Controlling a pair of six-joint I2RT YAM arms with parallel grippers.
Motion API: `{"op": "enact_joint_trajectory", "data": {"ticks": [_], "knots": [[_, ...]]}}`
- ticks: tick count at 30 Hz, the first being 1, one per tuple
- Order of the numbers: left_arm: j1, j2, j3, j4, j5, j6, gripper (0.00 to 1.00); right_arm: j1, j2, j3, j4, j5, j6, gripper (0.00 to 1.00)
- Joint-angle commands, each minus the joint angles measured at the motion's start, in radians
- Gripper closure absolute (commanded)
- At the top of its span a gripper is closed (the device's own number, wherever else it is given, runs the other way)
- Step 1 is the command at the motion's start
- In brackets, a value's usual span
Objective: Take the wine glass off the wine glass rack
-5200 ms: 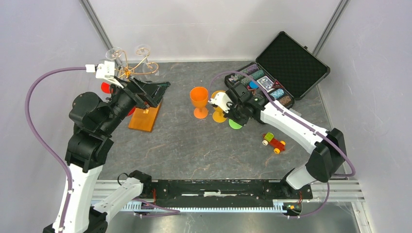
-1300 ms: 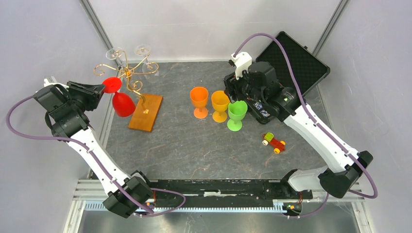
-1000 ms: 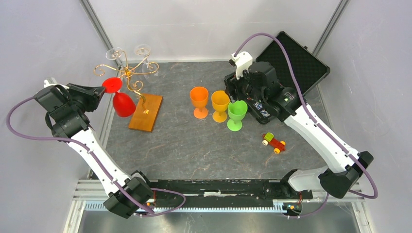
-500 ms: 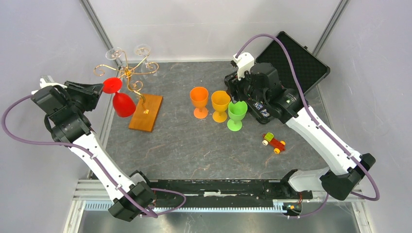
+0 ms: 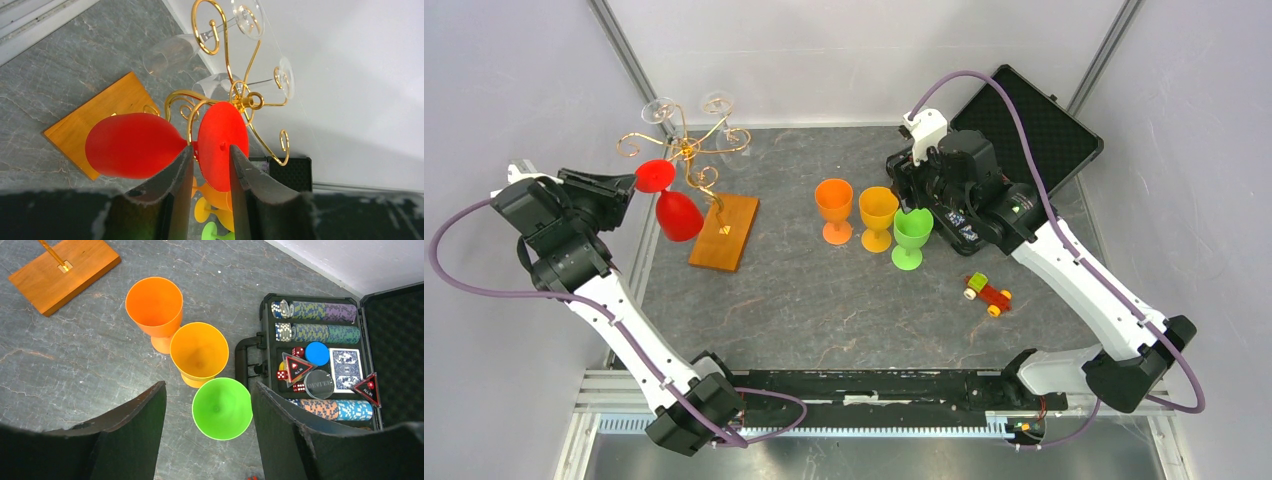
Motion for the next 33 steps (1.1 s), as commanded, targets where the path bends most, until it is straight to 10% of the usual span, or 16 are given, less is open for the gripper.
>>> {"op": "enact_joint_trajectory", "data": {"ticks": [1, 20, 33], "knots": [[0.004, 0.002, -0.024, 0.041, 0.017, 0.006, 0.64, -0.004, -0.019, 0.005, 0.032, 0.013, -0.009, 0.32], [0.004, -0.012, -0.011, 0.040, -0.005, 0.007, 0.66, -0.005, -0.014, 0.000, 0.033, 0.018, -0.015, 0.33], [0.005, -0.013, -0.003, 0.044, -0.005, 0.010, 0.84, -0.005, -0.012, -0.004, 0.038, 0.019, -0.016, 0.33]]}}
